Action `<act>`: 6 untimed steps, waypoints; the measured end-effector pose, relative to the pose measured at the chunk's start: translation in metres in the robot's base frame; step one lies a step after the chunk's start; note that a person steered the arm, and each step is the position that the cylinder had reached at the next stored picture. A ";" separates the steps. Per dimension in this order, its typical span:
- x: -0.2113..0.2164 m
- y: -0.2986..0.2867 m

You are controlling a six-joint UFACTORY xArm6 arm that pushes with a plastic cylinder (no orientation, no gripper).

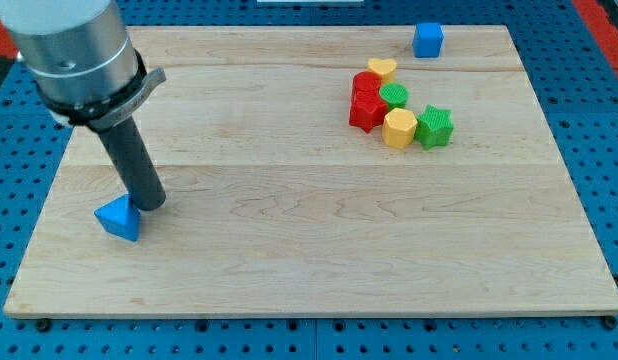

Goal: Move the yellow hexagon and green star to the center of the board

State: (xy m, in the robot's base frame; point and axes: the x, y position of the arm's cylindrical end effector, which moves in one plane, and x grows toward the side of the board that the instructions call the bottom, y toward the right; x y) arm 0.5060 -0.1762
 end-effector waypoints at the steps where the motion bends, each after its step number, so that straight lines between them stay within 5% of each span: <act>1: 0.005 -0.014; 3: -0.011 -0.007; 6: -0.011 0.266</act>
State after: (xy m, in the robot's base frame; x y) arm 0.4953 0.0900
